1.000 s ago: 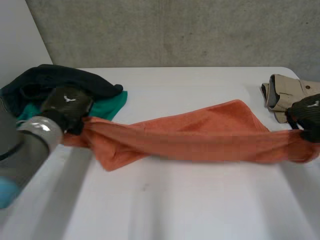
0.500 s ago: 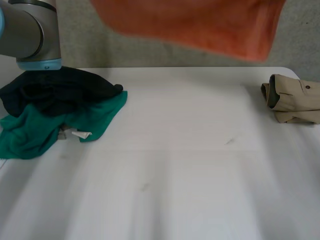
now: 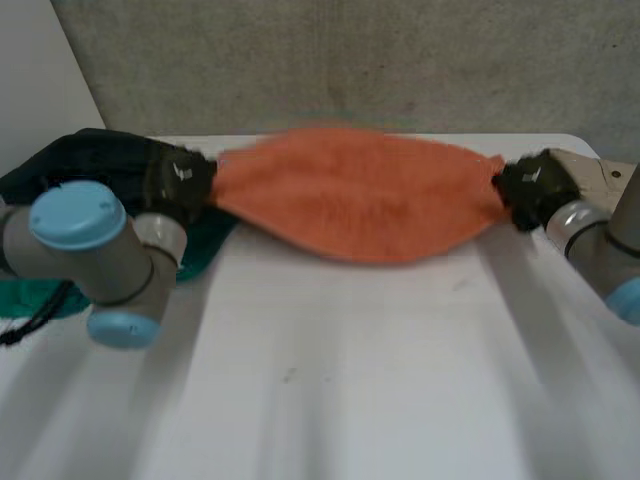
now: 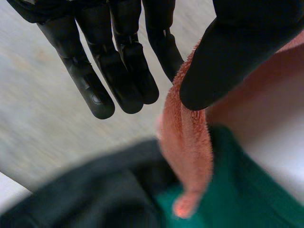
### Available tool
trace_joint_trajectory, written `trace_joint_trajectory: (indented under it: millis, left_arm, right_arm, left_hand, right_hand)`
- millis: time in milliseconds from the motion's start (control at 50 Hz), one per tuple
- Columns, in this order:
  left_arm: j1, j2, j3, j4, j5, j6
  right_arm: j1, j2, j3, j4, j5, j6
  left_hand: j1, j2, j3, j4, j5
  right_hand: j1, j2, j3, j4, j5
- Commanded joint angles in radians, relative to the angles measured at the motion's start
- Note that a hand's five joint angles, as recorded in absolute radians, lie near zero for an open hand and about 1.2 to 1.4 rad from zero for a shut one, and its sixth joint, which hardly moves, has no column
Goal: Fold the laundry.
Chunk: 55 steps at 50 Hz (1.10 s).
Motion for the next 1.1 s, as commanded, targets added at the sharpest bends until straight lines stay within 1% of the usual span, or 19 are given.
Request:
trace_joint_trajectory:
  millis: [20,40,80,100,140,160,180,240,280,380,460,480,560,640,780,840,880,1000,1100]
  left_arm:
    - [-0.003,0.153,-0.188,-0.256,-0.010,0.042]
    - [-0.006,0.208,-0.245,-0.332,-0.011,0.043]
    - [-0.011,0.268,-0.300,-0.412,-0.013,0.043]
    - [-0.016,0.305,-0.328,-0.453,-0.013,0.043]
    - [-0.031,0.417,-0.406,-0.576,-0.013,0.046]
    - [-0.039,0.450,-0.429,-0.615,-0.014,0.048]
    - [-0.052,0.512,-0.470,-0.685,-0.013,0.048]
    - [-0.072,0.581,-0.510,-0.776,-0.005,0.049]
    - [-0.075,0.616,-0.520,-0.811,-0.002,0.054]
    - [-0.076,0.581,-0.466,-0.745,-0.007,0.101]
    - [-0.077,0.495,-0.402,-0.620,-0.010,0.118]
    - [-0.077,0.477,-0.388,-0.591,-0.010,0.118]
    - [-0.072,0.330,-0.295,-0.401,-0.011,0.121]
    - [-0.074,0.204,-0.198,-0.305,-0.014,0.146]
    - [-0.068,-0.023,0.040,-0.267,-0.028,0.233]
    - [-0.066,-0.071,0.115,-0.264,-0.047,0.240]
    - [-0.066,-0.115,0.186,-0.262,-0.068,0.240]
    - [-0.065,-0.210,0.321,-0.259,-0.073,0.243]
    - [-0.063,-0.279,0.411,-0.201,-0.073,0.244]
  right_arm:
    - [0.000,-0.124,0.145,0.293,0.020,-0.205]
    - [-0.001,-0.159,0.163,0.338,0.026,-0.223]
    - [-0.012,-0.233,0.208,0.424,0.044,-0.260]
    - [-0.041,-0.306,0.263,0.502,0.058,-0.304]
    - [-0.084,-0.378,0.320,0.566,0.061,-0.369]
    - [-0.125,-0.449,0.375,0.611,0.061,-0.454]
    - [-0.145,-0.480,0.401,0.626,0.063,-0.501]
    - [-0.197,-0.567,0.476,0.640,0.063,-0.640]
    - [-0.208,-0.580,0.492,0.639,0.058,-0.652]
    - [-0.216,-0.548,0.490,0.628,0.037,-0.615]
    - [-0.202,-0.430,0.420,0.520,0.032,-0.544]
    - [-0.196,-0.394,0.386,0.463,0.040,-0.485]
    - [-0.156,-0.307,0.314,0.331,0.047,-0.365]
    - [-0.112,-0.209,0.236,0.216,0.061,-0.323]
    - [-0.029,-0.069,0.105,-0.002,0.144,-0.314]
    - [-0.024,-0.011,0.056,-0.094,0.158,-0.316]
    - [-0.020,0.017,0.032,-0.123,0.158,-0.316]
    - [0.003,0.126,-0.066,-0.200,0.155,-0.319]
    - [0.008,0.204,-0.145,-0.237,0.155,-0.317]
  left_hand:
    - [0.285,0.198,0.204,0.193,0.235]
    - [0.285,0.198,0.204,0.193,0.235]
    - [0.285,0.198,0.204,0.193,0.235]
    - [0.285,0.198,0.204,0.193,0.235]
    - [0.285,0.198,0.204,0.193,0.235]
    - [0.285,0.198,0.204,0.193,0.235]
    - [0.285,0.198,0.204,0.193,0.235]
    - [0.285,0.198,0.204,0.193,0.235]
    - [0.285,0.198,0.204,0.193,0.235]
    - [0.285,0.198,0.204,0.193,0.235]
    - [0.285,0.198,0.204,0.193,0.235]
    - [0.285,0.198,0.204,0.193,0.235]
    - [0.285,0.198,0.204,0.193,0.235]
    - [0.285,0.198,0.204,0.193,0.235]
    - [0.285,0.198,0.204,0.193,0.235]
    - [0.285,0.198,0.204,0.193,0.235]
    - [0.285,0.198,0.204,0.193,0.235]
    - [0.285,0.198,0.204,0.193,0.235]
    - [0.285,0.198,0.204,0.193,0.235]
  right_hand:
    - [0.265,0.221,0.205,0.198,0.219]
    - [0.265,0.221,0.205,0.198,0.219]
    - [0.265,0.221,0.205,0.198,0.219]
    - [0.265,0.221,0.205,0.198,0.219]
    - [0.265,0.221,0.205,0.198,0.219]
    - [0.265,0.221,0.205,0.198,0.219]
    - [0.265,0.221,0.205,0.198,0.219]
    - [0.265,0.221,0.205,0.198,0.219]
    - [0.265,0.221,0.205,0.198,0.219]
    - [0.265,0.221,0.205,0.198,0.219]
    - [0.265,0.221,0.205,0.198,0.219]
    - [0.265,0.221,0.205,0.198,0.219]
    - [0.265,0.221,0.205,0.198,0.219]
    - [0.265,0.221,0.205,0.198,0.219]
    - [0.265,0.221,0.205,0.198,0.219]
    - [0.265,0.221,0.205,0.198,0.219]
    - [0.265,0.221,0.205,0.198,0.219]
    - [0.265,0.221,0.205,0.198,0.219]
    - [0.265,0.221,0.205,0.198,0.219]
